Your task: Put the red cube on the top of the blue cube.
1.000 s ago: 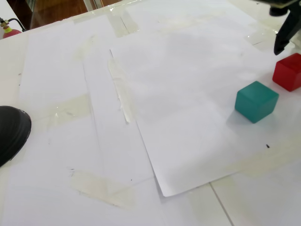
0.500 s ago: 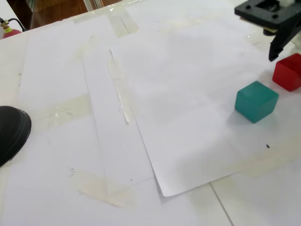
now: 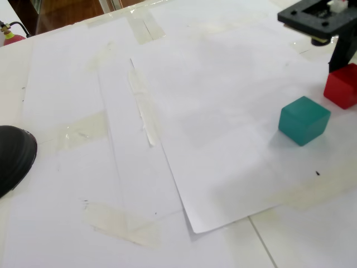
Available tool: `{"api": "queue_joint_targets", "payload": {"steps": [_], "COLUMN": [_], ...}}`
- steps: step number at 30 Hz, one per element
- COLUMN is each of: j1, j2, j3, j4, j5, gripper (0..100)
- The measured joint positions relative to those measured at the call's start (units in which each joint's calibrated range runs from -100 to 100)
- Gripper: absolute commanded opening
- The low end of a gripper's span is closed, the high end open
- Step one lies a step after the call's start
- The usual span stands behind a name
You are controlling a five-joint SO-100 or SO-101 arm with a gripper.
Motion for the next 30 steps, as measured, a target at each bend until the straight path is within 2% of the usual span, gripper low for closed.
{"api": "queue_joint_targets", "payload": {"steps": [12,23,30], "j1": [2.05,4.68,5.92], "j2": [2.78,10.50,15.97], "j3": [-4.88,-30.55,-39.95], "j4": [7.40,23.91,24.24], "j5": [1.81,3.91,4.15], "gripper": [12,12,12]}}
